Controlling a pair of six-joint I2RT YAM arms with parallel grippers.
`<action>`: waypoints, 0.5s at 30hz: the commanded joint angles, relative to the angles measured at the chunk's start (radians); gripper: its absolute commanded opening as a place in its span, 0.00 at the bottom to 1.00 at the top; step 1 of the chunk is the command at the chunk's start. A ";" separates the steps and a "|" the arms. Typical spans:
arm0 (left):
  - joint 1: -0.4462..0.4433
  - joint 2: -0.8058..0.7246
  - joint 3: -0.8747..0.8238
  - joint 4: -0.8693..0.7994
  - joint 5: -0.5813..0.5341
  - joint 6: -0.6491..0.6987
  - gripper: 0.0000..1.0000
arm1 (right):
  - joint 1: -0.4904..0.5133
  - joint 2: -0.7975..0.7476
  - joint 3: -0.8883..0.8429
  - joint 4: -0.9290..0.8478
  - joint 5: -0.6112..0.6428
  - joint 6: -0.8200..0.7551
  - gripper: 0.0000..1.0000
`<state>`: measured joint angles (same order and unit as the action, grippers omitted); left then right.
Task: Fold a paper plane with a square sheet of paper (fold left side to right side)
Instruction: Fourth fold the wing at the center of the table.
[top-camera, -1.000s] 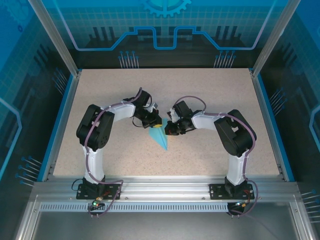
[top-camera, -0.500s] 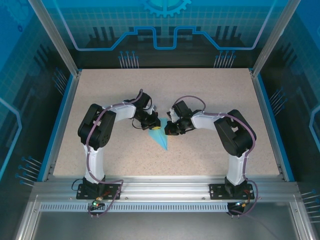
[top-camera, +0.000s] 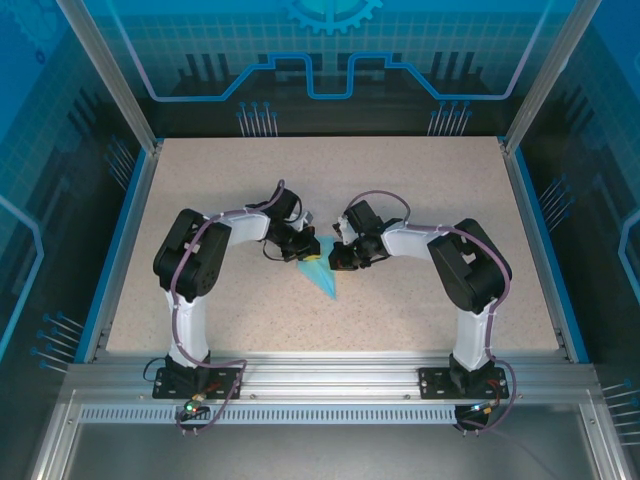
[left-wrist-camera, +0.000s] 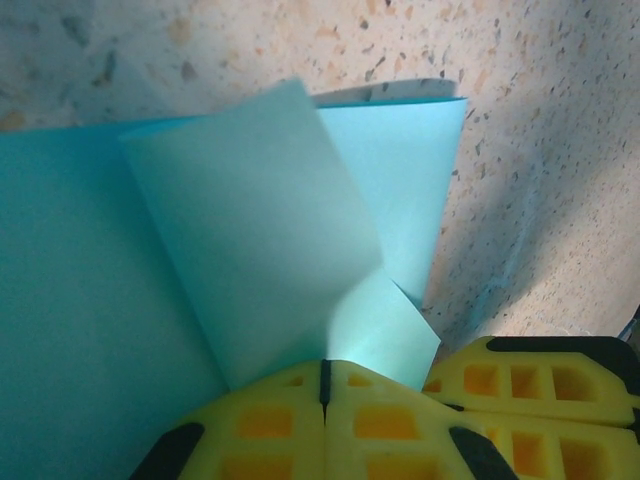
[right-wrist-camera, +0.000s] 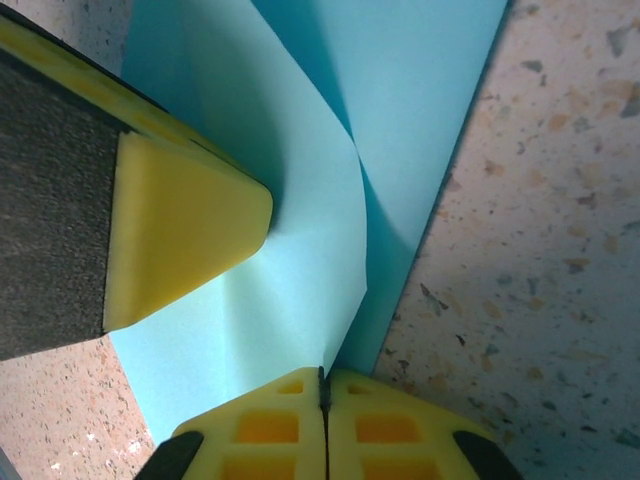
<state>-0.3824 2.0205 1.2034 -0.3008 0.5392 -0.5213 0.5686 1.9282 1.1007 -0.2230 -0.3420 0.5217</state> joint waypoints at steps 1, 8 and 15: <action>-0.004 0.015 -0.056 -0.049 -0.034 0.015 0.00 | -0.011 -0.031 -0.006 -0.043 0.008 -0.012 0.13; -0.004 0.011 -0.063 -0.041 -0.030 0.012 0.00 | -0.023 -0.136 0.008 -0.061 0.020 -0.032 0.29; -0.003 0.009 -0.061 -0.041 -0.029 0.012 0.00 | 0.012 -0.186 -0.073 -0.002 -0.117 0.009 0.22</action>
<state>-0.3817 2.0148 1.1862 -0.2741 0.5438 -0.5213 0.5591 1.7557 1.0687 -0.2356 -0.3725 0.5098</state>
